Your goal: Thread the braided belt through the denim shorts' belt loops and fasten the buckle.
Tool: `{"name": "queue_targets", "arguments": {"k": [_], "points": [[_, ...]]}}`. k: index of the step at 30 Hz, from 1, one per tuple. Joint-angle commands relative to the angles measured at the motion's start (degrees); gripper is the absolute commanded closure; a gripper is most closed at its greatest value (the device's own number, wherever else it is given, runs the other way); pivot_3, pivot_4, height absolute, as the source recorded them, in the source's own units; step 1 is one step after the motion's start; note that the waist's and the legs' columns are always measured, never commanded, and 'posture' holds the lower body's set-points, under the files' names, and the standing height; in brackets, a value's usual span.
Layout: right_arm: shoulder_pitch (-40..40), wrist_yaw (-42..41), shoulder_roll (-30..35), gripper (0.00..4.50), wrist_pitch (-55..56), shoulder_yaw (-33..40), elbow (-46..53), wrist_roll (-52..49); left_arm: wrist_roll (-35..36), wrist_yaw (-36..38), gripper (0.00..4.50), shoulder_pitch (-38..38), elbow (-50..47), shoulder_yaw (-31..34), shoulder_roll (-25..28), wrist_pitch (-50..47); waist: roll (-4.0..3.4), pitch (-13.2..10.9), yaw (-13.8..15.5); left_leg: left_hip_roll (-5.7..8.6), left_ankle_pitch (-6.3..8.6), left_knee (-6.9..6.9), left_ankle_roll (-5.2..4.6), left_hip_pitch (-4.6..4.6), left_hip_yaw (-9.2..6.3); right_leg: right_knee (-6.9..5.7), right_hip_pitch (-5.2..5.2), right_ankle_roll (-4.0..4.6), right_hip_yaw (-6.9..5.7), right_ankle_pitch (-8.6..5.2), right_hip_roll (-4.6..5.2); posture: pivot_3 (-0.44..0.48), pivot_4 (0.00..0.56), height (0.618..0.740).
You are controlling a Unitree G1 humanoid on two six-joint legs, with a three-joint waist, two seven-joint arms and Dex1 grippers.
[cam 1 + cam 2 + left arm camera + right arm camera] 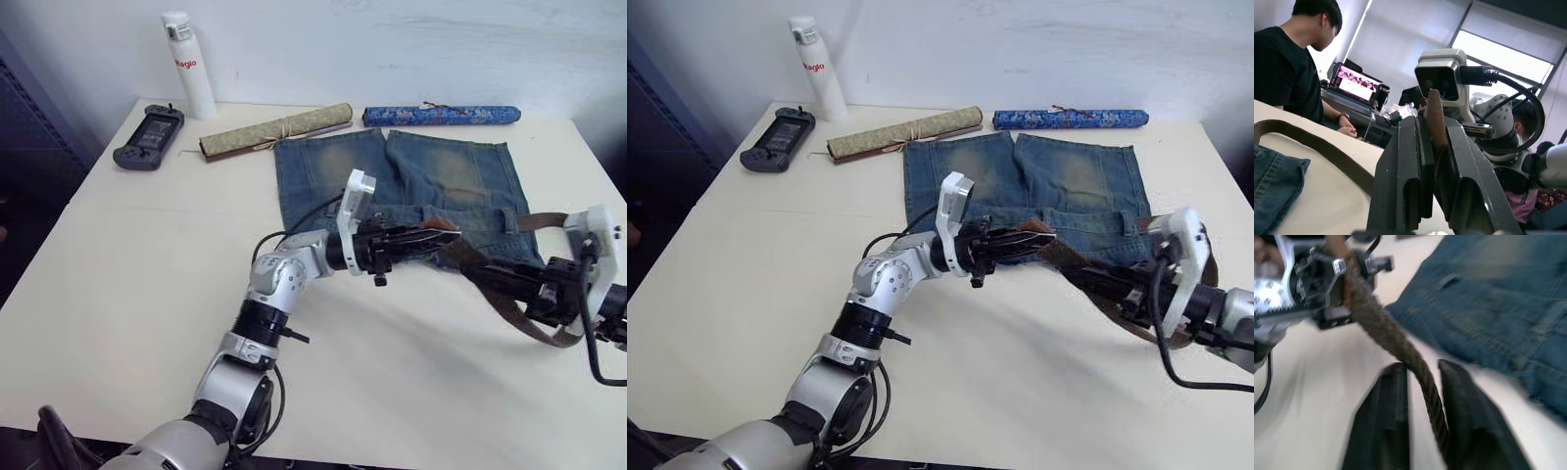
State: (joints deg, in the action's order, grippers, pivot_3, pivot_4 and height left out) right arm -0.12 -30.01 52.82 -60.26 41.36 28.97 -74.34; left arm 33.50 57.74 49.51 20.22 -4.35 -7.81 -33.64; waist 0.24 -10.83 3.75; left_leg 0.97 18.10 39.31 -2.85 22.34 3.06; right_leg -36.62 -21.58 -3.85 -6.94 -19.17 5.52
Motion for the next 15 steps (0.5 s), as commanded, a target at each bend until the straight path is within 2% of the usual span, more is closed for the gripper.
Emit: {"name": "queue_targets", "arguments": {"k": [1, 2, 4, 8, 9, 12, 15], "points": [[0.56, 6.46, -0.63, 1.44, 2.14, 9.75, -0.02, -8.05, 1.5, -1.01, 4.5, 2.44, 1.17, 0.89, -2.02, -0.64, 0.0, 0.0, 0.01, 0.0, 0.01, 0.0, -0.01, 0.0, 0.0, 0.02, 0.0, -0.01, 0.0, 0.0, 0.0, 0.0, 0.15, 0.686], [1.21, 8.03, -0.8, 0.85, 2.48, 11.29, 0.17, -10.5, 1.82, -1.39, 4.5, 2.89, 1.45, 1.41, -2.36, -0.95, 0.0, 0.0, 0.02, 0.0, 0.01, -0.01, -0.02, 0.0, 0.0, 0.03, 0.0, -0.01, 0.0, 0.0, 0.0, 0.0, 0.15, 0.686], [1.87, 12.66, -1.71, 0.06, 4.87, 13.91, 0.5, -16.34, 1.93, -1.97, 4.5, 3.62, 1.92, 1.85, -2.79, -1.52, 0.0, 0.0, 0.02, -0.01, 0.01, -0.05, -0.02, 0.0, 0.0, 0.05, 0.0, -0.01, 0.0, 0.0, -0.01, 0.0, 0.15, 0.686], [4.52, 22.18, -3.91, 0.06, 12.12, 16.83, 3.63, -31.52, 1.85, -3.93, 4.5, 5.08, 3.92, 2.66, -3.42, -2.68, 0.0, 0.0, -0.27, -0.01, 0.01, -0.05, -0.03, -0.01, 0.02, 0.04, 0.0, -0.01, 0.0, 0.0, -0.01, 0.0, 0.15, 0.686], [5.54, 23.7, -6.09, 0.06, 15.01, 15.9, 6.02, -35.11, 2.17, -5.34, 4.5, 5.68, 4.61, 3.42, -3.84, -3.26, 0.0, 0.0, -0.28, 0.0, 0.0, -0.05, -0.04, 0.0, 0.03, 0.03, 0.0, -0.01, 0.01, 0.01, -0.01, 0.0, 0.15, 0.686], [11.76, 25.96, -14.3, 0.06, 23.46, 8.81, 16.65, -38.66, 4.23, -9.6, 4.5, 7.98, 6.76, 6.45, -5.54, -5.46, 0.01, -0.01, -0.33, -0.02, 0.0, -0.08, -0.04, -0.01, -0.04, 0.04, 0.0, -0.01, -0.01, 0.0, -0.05, 0.0, 0.15, 0.686], [16.93, 28.76, -19.28, 0.06, 28.85, 1.11, 23.0, -38.66, 6.47, -11.52, 4.5, 9.16, 6.87, 8.19, -6.84, -7.12, -0.02, -0.01, -0.54, -0.01, 0.0, -0.15, -0.04, 0.02, 0.02, 0.03, -0.04, -0.03, 0.01, 0.01, -0.04, 0.0, 0.15, 0.686]]}}
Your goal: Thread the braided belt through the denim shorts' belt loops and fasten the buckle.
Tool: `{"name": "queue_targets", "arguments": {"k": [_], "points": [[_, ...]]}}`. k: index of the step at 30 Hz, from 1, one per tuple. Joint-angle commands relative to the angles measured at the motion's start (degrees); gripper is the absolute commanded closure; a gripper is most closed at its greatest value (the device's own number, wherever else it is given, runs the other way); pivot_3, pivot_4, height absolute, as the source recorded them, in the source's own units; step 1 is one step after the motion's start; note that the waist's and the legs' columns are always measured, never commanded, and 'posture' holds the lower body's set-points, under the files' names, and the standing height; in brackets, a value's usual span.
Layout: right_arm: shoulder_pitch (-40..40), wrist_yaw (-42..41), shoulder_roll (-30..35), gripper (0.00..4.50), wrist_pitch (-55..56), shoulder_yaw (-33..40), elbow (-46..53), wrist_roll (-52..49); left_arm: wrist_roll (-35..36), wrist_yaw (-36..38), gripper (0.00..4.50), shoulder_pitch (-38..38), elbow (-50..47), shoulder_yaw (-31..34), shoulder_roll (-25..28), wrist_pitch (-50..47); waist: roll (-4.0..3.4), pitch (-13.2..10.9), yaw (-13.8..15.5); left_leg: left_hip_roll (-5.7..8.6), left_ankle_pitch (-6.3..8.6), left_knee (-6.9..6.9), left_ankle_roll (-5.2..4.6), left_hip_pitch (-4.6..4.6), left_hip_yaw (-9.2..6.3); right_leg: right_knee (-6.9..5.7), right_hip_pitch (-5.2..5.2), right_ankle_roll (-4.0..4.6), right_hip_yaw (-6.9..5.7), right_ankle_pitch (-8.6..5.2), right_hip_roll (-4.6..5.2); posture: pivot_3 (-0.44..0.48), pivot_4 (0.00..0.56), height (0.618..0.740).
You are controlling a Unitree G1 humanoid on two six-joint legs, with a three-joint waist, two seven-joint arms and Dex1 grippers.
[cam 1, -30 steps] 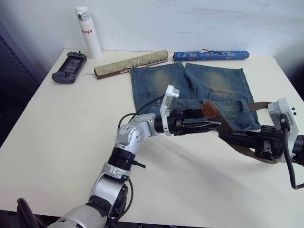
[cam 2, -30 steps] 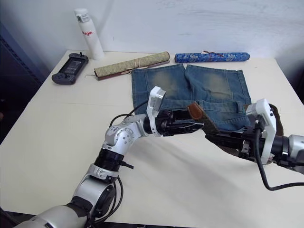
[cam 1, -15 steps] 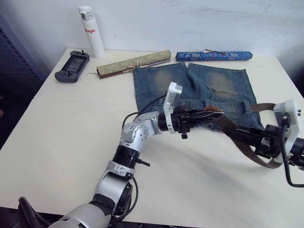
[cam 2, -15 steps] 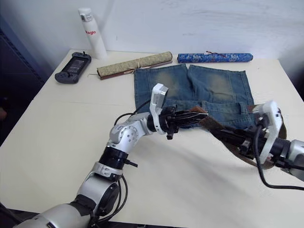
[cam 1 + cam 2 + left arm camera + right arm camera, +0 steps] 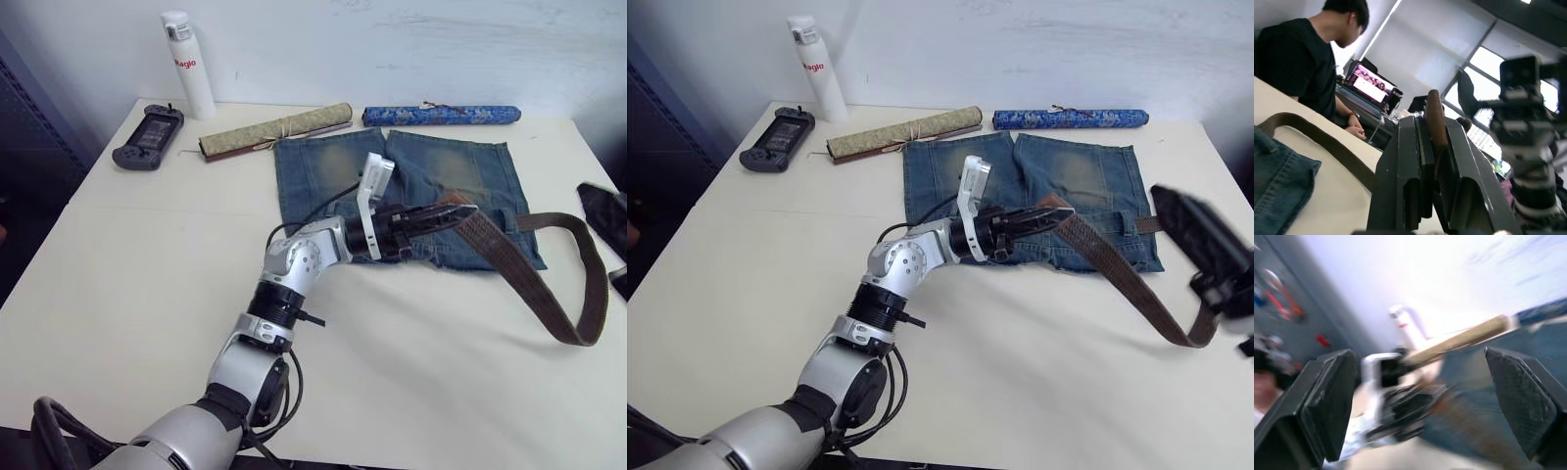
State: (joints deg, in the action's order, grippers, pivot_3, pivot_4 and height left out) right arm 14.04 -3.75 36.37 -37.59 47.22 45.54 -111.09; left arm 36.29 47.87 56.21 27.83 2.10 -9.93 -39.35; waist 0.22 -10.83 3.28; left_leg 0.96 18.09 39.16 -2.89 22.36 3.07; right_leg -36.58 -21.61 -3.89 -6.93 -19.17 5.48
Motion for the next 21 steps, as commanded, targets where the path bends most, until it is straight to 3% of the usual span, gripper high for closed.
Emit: {"name": "queue_targets", "arguments": {"k": [1, 2, 7, 13, 21], "points": [[4.27, 3.78, -6.67, 0.06, 7.13, -9.12, 7.41, -1.48, 5.6, -2.82, 4.5, 2.94, -1.29, 2.92, -5.52, -2.9, 0.06, -0.03, -0.12, 0.03, 0.01, 0.0, -0.01, 0.0, 0.04, 0.02, 0.0, -0.08, 0.06, 0.04, 0.02, 0.0, 0.15, 0.686], [5.46, 4.48, -10.08, 0.06, 8.14, -12.98, 7.87, -0.17, 7.13, -3.65, 4.5, 3.26, -1.9, 3.68, -6.02, -4.25, 0.32, -0.1, -0.26, 0.03, 0.01, 0.0, -0.01, -0.02, 0.03, 0.07, 0.01, -0.13, 0.07, 0.07, 0.01, 0.0, 0.15, 0.686], [6.1, 4.1, -19.96, 0.06, 12.89, -22.48, 4.63, 7.73, 12.17, -6.41, 4.5, 3.6, -4.41, 4.53, -5.64, -10.05, -0.02, -0.09, -0.46, 0.11, 0.01, 0.0, 0.01, -0.05, 0.06, 0.06, -0.02, -0.18, 0.2, 0.1, 0.08, 0.0, 0.15, 0.686], [2.04, 2.38, -25.21, 0.06, 17.86, -26.67, -0.67, 12.92, 12.31, -7.31, 4.5, 1.69, -8.59, 0.54, -4.98, -12.48, -0.04, -0.09, -0.42, 0.12, 0.01, -0.01, 0.02, -0.06, 0.08, 0.05, -0.04, -0.17, 0.2, 0.1, 0.04, 0.0, 0.15, 0.686], [-5.09, -0.15, -26.78, 0.06, 21.11, -29.01, -4.19, 19.85, 12.27, -10.67, 4.5, 0.05, -9.7, -0.58, -5.09, -12.2, -0.12, -0.08, -0.56, 0.11, 0.0, -0.04, 0.03, -0.06, 0.08, 0.02, -0.09, -0.12, 0.21, 0.07, 0.02, 0.0, 0.15, 0.686]]}}
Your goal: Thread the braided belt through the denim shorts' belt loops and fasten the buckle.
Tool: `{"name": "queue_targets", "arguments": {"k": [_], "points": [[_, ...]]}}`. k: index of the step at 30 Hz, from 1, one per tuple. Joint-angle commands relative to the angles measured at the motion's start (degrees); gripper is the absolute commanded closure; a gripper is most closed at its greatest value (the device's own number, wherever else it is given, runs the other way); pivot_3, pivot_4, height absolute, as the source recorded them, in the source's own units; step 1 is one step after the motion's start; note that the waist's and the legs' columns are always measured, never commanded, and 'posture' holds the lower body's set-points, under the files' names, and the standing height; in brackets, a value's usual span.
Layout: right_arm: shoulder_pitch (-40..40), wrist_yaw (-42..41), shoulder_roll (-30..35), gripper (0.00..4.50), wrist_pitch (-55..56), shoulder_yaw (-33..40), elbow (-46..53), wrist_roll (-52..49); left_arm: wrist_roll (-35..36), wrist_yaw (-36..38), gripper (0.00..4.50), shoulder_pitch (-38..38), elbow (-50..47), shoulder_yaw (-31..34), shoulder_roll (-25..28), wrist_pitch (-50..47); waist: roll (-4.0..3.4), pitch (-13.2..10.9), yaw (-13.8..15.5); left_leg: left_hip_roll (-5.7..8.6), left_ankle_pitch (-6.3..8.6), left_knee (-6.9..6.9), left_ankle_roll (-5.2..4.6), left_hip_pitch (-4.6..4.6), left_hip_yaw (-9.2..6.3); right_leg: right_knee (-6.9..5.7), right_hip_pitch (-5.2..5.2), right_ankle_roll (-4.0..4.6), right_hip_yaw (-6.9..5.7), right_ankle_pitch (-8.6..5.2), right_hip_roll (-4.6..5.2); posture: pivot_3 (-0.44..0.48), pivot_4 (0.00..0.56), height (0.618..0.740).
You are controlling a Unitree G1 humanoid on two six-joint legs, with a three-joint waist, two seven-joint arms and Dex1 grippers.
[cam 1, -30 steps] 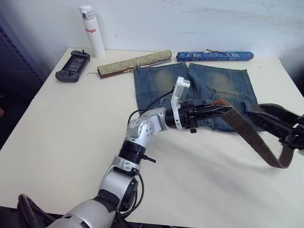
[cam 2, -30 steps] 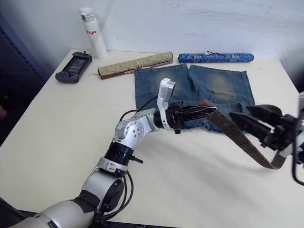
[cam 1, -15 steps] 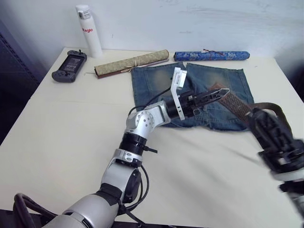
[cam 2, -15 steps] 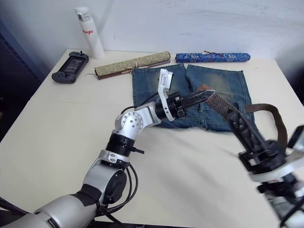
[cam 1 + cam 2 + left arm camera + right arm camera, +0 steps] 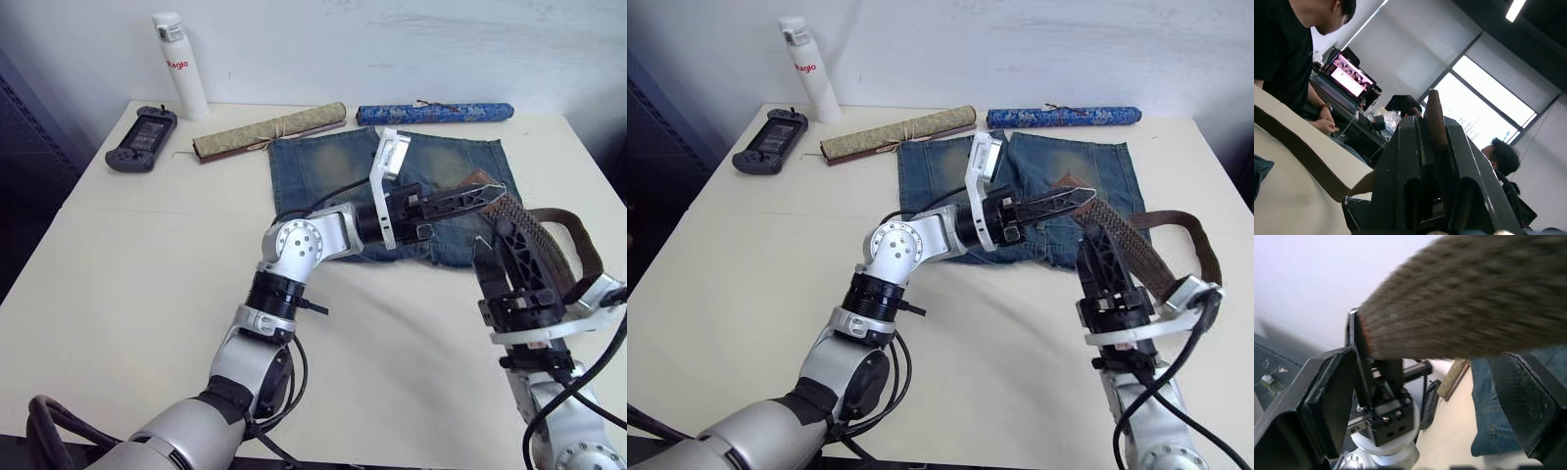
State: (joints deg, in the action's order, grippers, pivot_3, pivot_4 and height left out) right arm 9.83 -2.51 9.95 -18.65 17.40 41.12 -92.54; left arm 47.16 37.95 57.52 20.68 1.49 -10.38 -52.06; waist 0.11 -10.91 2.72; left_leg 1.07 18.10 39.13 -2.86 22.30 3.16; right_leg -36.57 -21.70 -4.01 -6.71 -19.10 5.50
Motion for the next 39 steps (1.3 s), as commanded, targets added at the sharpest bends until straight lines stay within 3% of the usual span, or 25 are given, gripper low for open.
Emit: {"name": "queue_targets", "arguments": {"k": [1, 3, 6, 13, 14, 20, 21, 23, 29, 34, 39], "points": [[-0.95, -1.73, -0.24, 0.06, 2.35, 1.07, 0.25, 1.51, 1.37, -0.92, 4.5, -1.32, -2.54, -0.02, -4.59, 0.63, 0.0, 0.0, 0.0, 0.01, 0.0, 0.0, 0.0, 0.0, 0.02, 0.0, 0.0, 0.0, 0.01, 0.0, 0.01, 0.0, 0.15, 0.686], [-0.4, -3.21, 1.98, 0.06, 1.32, 1.33, 0.11, 3.65, 1.3, -1.69, 4.5, -1.1, -1.66, 0.56, -4.63, 1.37, 0.0, 0.0, 0.21, 0.01, 0.0, 0.0, 0.0, 0.01, 0.01, 0.0, 0.0, 0.0, 0.01, 0.0, 0.01, 0.0, 0.15, 0.686], [-1.0, -3.23, 2.76, 0.83, 2.03, 2.4, -0.47, 2.34, 0.38, -1.77, 4.5, -0.78, -0.76, 0.11, -4.2, 2.41, 0.0, 0.0, 0.17, 0.02, 0.0, 0.01, -0.01, 0.02, 0.02, 0.01, 0.0, -0.01, 0.01, 0.0, 0.02, 0.0, 0.15, 0.686], [-2.93, -2.79, 3.62, 4.27, 2.66, 3.47, -0.89, 1.51, 0.08, -1.4, 4.5, -0.68, -0.18, -1.27, -4.39, 2.88, 0.0, 0.0, 0.07, 0.01, 0.0, 0.01, -0.01, 0.01, 0.02, -0.01, 0.0, 0.0, 0.01, 0.0, 0.01, 0.0, 0.15, 0.686], [-3.16, -2.63, 3.43, 4.44, 3.23, 4.1, -0.77, 1.22, -0.26, -1.36, 4.5, -0.68, 0.11, -1.51, -4.41, 3.22, 0.0, 0.0, 0.08, 0.01, 0.0, 0.01, -0.01, 0.01, 0.02, -0.02, 0.0, 0.0, 0.01, 0.0, 0.01, 0.0, 0.15, 0.686], [-2.32, -2.0, 5.11, 4.44, 4.34, 7.7, -0.5, 1.5, -8.91, 2.9, 4.5, -2.63, -1.77, -8.73, -1.16, 13.13, 0.0, 0.0, 0.37, 0.04, 0.0, 0.01, -0.01, 0.03, 0.02, 0.01, 0.0, 0.0, 0.0, 0.0, 0.03, 0.0, 0.15, 0.686], [-1.8, -1.97, 5.95, 4.5, 4.13, 8.71, -0.71, 1.46, -9.94, 4.09, 3.54, -2.69, -1.76, -9.28, -0.61, 15.14, -0.02, 0.01, 0.33, 0.04, 0.01, 0.01, -0.02, 0.03, 0.03, 0.02, 0.0, 0.0, 0.01, 0.0, 0.04, 0.0, 0.15, 0.686], [-0.52, -1.97, 7.69, 4.5, 4.13, 11.56, -1.38, 0.4, -14.37, 8.4, 2.7, -2.13, -0.54, -12.13, 1.8, 20.8, -0.04, 0.01, 0.37, 0.06, 0.03, 0.01, -0.06, 0.02, 0.07, 0.04, 0.01, 0.0, 0.02, 0.0, 0.04, 0.0, 0.15, 0.686], [8.19, -4.37, 16.46, 4.5, 0.14, 21.61, -3.38, -1.28, -37.15, 19.12, 0.05, 0.06, 12.0, -27.52, 9.87, 49.4, -0.41, 0.08, 0.33, 0.04, 0.03, 0.0, -0.06, 0.0, 0.1, 0.01, -0.01, 0.03, 0.02, -0.01, 0.04, 0.0, 0.15, 0.686], [20.48, -9.17, 26.85, 4.5, -6.79, 30.69, -1.43, 2.52, -47.27, 14.72, 0.05, 5.27, 26.72, -29.29, 8.02, 68.45, -0.4, -0.01, 0.55, 0.04, 0.34, -0.01, -0.59, 0.08, 0.17, 0.08, -0.07, 0.02, 0.09, 0.0, 0.12, 0.0, 0.15, 0.686], [28.37, -10.36, 33.42, 4.5, -11.29, 34.05, 2.18, 12.82, -51.04, 6.26, 0.05, 11.53, 39.18, -26.25, 3.12, 75.14, -0.17, -0.09, 1.02, 0.06, 0.41, 0.01, -0.77, 0.56, 0.2, 0.14, -0.52, -0.13, 0.1, 0.08, 0.19, 0.0, 0.15, 0.686]]}}
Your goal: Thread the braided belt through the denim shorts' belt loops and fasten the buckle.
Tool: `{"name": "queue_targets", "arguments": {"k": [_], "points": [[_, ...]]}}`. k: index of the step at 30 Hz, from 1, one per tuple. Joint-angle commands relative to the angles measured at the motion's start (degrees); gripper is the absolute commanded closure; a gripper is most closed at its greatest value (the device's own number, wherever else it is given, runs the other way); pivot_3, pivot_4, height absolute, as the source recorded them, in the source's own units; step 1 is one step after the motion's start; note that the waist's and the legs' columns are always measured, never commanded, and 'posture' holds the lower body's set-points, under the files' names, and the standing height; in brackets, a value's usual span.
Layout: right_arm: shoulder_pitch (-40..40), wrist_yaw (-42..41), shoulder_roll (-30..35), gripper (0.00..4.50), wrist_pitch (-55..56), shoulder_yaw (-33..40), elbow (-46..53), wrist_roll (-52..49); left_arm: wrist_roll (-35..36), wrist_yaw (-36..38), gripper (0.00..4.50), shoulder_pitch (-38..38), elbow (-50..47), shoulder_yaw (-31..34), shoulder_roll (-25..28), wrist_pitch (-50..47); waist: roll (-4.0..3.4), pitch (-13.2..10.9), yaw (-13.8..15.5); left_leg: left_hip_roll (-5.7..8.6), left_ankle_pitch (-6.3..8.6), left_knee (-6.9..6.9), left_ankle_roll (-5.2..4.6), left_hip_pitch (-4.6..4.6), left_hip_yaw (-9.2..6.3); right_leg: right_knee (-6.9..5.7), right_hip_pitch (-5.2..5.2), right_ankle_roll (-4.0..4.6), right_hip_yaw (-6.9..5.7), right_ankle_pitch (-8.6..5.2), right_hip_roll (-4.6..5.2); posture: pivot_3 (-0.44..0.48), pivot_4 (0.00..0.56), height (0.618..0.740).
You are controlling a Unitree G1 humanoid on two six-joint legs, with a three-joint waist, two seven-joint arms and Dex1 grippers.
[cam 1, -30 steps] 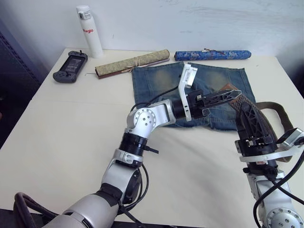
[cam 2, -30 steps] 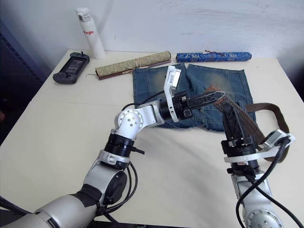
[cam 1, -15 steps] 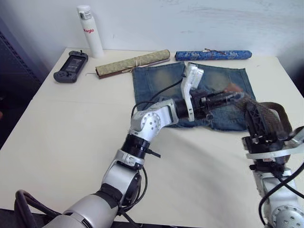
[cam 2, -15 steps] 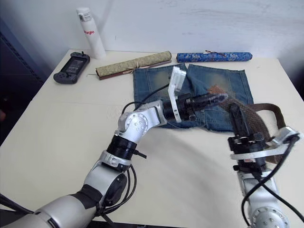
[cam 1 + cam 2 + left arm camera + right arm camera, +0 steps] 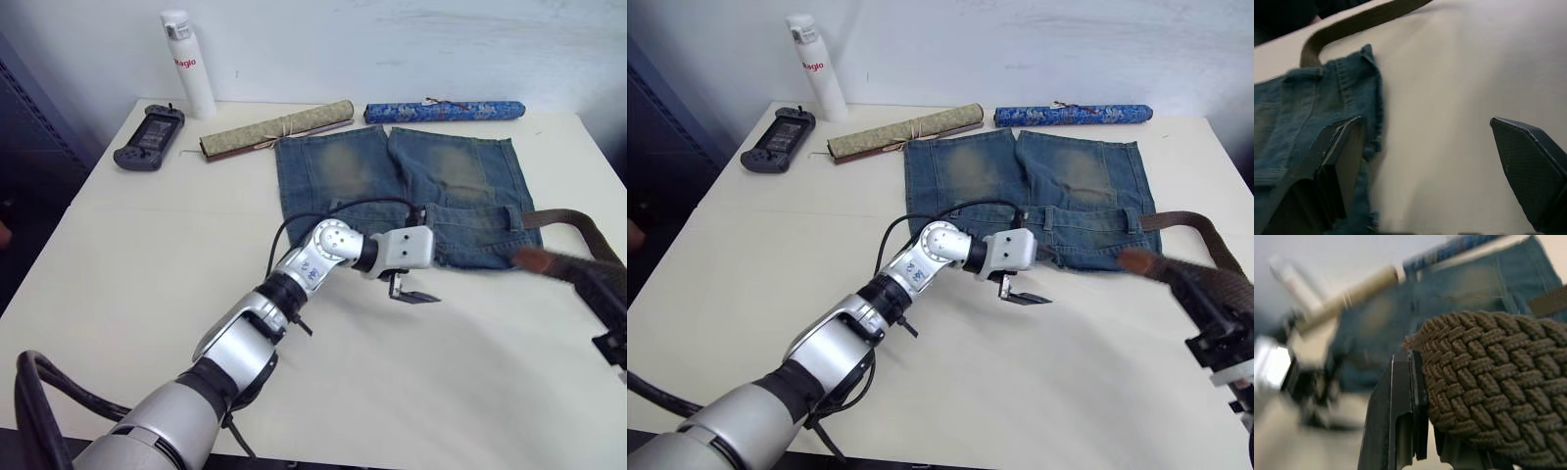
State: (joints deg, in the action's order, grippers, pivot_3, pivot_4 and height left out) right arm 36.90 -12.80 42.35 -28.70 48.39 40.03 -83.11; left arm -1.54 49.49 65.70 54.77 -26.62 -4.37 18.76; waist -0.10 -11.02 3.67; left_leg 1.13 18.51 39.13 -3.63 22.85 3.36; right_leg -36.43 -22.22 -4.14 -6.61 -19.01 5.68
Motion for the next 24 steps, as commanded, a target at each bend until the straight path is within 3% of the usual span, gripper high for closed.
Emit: {"name": "queue_targets", "arguments": {"k": [1, 8, 16, 19, 24], "points": [[1.72, 0.47, 1.17, 4.5, -1.56, 3.29, 4.13, 3.74, -3.3, -6.86, 0.05, 4.32, 6.99, 2.14, -3.67, 5.41, 0.03, 0.02, 0.08, 0.0, -0.05, 0.02, 0.01, 0.2, 0.01, 0.0, -0.18, -0.06, 0.01, 0.04, 0.0, 0.0, 0.15, 0.686], [0.46, 6.02, -0.71, 4.5, -1.42, 1.76, 9.21, 4.37, -14.27, -22.82, 0.05, 9.37, 18.82, -0.42, -9.34, 4.65, 0.37, -0.19, 0.65, 0.04, -0.18, 0.02, 0.12, 0.35, 0.08, 0.1, -0.33, -0.15, 0.04, 0.08, 0.02, 0.0, 0.15, 0.686], [-0.24, 11.42, -1.92, 4.5, -0.53, 1.29, 13.67, 2.12, -22.94, -37.62, 0.05, 9.64, 23.06, -2.45, -12.63, -2.75, 0.39, -0.2, 0.79, 0.04, -0.17, 0.02, 0.12, 0.39, 0.14, 0.09, -0.39, -0.2, 0.11, 0.11, 0.03, 0.0, 0.15, 0.686], [-0.57, 12.58, -1.06, 4.5, -0.45, 1.05, 14.45, 0.96, -24.52, -39.72, 0.86, 9.17, 23.69, -2.14, -12.36, -5.75, 0.4, -0.2, 0.77, 0.04, -0.19, 0.04, 0.14, 0.37, 0.16, 0.05, -0.38, -0.21, 0.15, 0.11, 0.03, 0.0, 0.15, 0.686], [-2.08, 13.96, 1.32, 4.5, -0.34, 0.41, 14.4, -0.4, -24.82, -37.71, 2.99, 8.5, 23.94, -0.55, -12.23, -7.99, 0.4, -0.21, 0.2, 0.04, -0.2, 0.06, 0.17, 0.29, 0.22, -0.07, -0.38, -0.22, 0.23, 0.12, 0.04, 0.0, 0.15, 0.686]]}}
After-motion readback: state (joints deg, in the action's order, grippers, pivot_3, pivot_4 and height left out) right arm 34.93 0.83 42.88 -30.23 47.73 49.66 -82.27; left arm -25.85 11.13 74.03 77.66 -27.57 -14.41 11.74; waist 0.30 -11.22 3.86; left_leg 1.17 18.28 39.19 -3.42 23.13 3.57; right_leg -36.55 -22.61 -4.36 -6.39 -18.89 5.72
